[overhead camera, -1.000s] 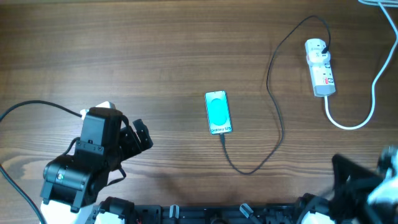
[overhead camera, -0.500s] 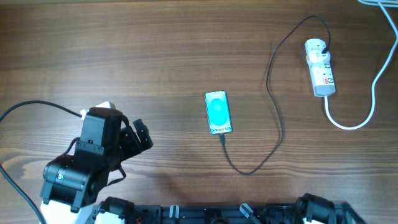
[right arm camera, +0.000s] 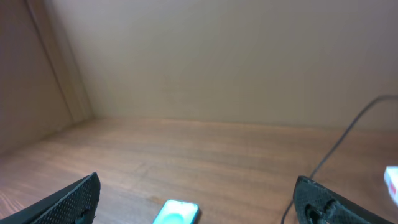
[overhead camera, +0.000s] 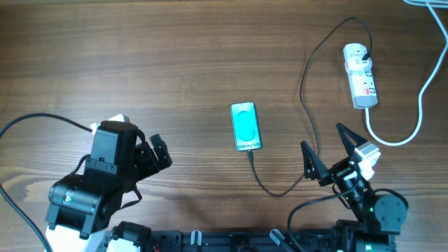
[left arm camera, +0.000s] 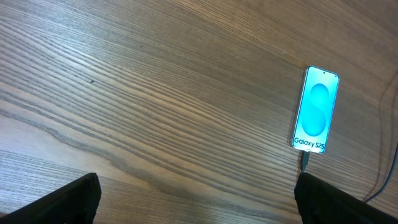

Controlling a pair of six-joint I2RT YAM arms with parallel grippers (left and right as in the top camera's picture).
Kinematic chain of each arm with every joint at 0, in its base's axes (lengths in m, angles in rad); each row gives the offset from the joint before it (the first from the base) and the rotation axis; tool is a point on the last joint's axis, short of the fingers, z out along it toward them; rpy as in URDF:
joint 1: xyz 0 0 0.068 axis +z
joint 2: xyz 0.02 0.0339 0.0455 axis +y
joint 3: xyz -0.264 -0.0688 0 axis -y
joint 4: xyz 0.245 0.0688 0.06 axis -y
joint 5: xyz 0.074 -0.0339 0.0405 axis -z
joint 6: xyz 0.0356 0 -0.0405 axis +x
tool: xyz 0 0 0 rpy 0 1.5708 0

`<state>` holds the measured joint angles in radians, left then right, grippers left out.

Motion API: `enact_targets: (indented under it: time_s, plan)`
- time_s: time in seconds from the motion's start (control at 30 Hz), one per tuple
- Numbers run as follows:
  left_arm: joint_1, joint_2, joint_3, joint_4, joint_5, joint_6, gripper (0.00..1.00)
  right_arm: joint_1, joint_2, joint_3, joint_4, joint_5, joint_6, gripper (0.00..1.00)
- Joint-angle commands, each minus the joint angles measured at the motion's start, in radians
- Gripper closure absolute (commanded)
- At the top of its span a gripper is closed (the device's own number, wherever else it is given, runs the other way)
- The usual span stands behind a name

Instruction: Plug charger to phone and switch on socket

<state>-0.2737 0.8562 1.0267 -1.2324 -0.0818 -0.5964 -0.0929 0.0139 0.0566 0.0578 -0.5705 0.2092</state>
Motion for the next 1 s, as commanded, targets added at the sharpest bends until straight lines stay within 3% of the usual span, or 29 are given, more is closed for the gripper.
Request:
enact_targets:
  time_s: [0.0,0.13,0.23,0.3,0.8,0.83,0.9,0.97]
  plan:
    - [0.003,-0.004,0.005,0.001,-0.013,0.012,0.0,0.01,-0.011,-0.039,0.013,0.113,0.089,0.0]
    - [0.003,-0.004,0.005,0.001,-0.013,0.012,0.0,0.011,-0.011,-0.052,-0.029,0.22,0.129,0.0]
    - [0.003,-0.004,0.005,0.001,-0.013,0.012,0.0,0.011,-0.011,-0.052,-0.029,0.247,0.073,0.0]
    - [0.003,-0.004,0.005,0.001,-0.013,0.012,0.0,0.011,-0.011,-0.052,-0.04,0.361,0.133,0.0]
    - [0.001,-0.004,0.005,0.001,-0.013,0.012,0.0,0.011,-0.01,-0.051,-0.043,0.371,0.08,0.01]
    - [-0.016,-0.006,0.003,-0.005,-0.053,0.055,0.0,0.011,-0.01,-0.051,-0.042,0.371,0.08,0.0]
    - [-0.001,-0.058,-0.04,0.131,-0.058,0.095,0.0,0.011,-0.01,-0.051,-0.042,0.371,0.08,0.0]
    - [0.026,-0.2,-0.193,0.37,-0.028,0.095,0.0,0.011,-0.01,-0.051,-0.042,0.371,0.08,0.0]
